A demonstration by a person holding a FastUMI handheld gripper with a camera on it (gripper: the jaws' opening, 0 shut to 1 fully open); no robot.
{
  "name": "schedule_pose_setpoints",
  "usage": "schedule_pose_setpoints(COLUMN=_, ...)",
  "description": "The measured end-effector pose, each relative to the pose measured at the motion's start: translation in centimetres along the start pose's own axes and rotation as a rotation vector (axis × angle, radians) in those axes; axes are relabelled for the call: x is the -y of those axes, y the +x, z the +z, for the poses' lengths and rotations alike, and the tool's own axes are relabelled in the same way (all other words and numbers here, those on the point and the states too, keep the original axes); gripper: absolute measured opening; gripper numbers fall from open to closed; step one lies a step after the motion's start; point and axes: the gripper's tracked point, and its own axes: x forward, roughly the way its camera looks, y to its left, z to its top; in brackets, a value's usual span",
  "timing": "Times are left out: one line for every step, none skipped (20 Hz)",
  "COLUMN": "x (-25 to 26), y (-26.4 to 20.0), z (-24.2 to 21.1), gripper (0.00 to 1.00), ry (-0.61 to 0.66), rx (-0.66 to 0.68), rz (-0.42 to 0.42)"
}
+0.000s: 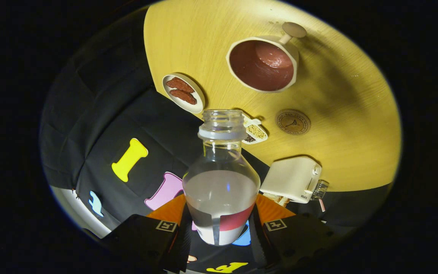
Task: Take the bottle from table, then pour the juice into the cup, finally place the bottle on the coaster
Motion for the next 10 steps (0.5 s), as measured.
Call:
schedule_pose_setpoints(x=0.0, y=-0.2, z=-0.3, gripper=0.68, ry=-0.035, rx=0.001, rz=0.007)
schedule_pose_setpoints(x=0.0, y=-0.4, z=-0.8, gripper=0.68, ry=-0.08, rx=0.001, rz=0.013)
schedule_pose_setpoints(x=0.1, y=-0.7, z=-1.2, gripper=0.68, ry=-0.135, rx=0.005, rz=0.019)
schedule_pose_setpoints(x=0.1, y=-1.0, z=-1.4, gripper=0.68, ry=-0.202, rx=0.011, rz=0.029)
schedule_pose_setpoints(x=0.3, y=-1.3, z=-1.6, gripper=0.68, ry=-0.277, rx=0.014, rz=0.031)
schedule_pose_setpoints(x=0.7, y=-1.7, z=-1.8, gripper=0.68, ry=-0.353, rx=0.017, rz=0.027)
schedule_pose_setpoints(x=1.0, y=-2.1, z=-1.9, gripper=0.68, ry=-0.43, rx=0.02, rz=0.03)
schedule_pose_setpoints(x=1.4, y=-2.5, z=-2.2, gripper=0.68, ry=-0.509, rx=0.017, rz=0.031)
schedule_pose_setpoints(x=2.0, y=-3.0, z=-2.2, gripper=0.68, ry=-0.598, rx=0.018, rz=0.032)
schedule_pose_setpoints(x=2.8, y=-3.4, z=-2.1, gripper=0.68, ry=-0.693, rx=0.015, rz=0.025)
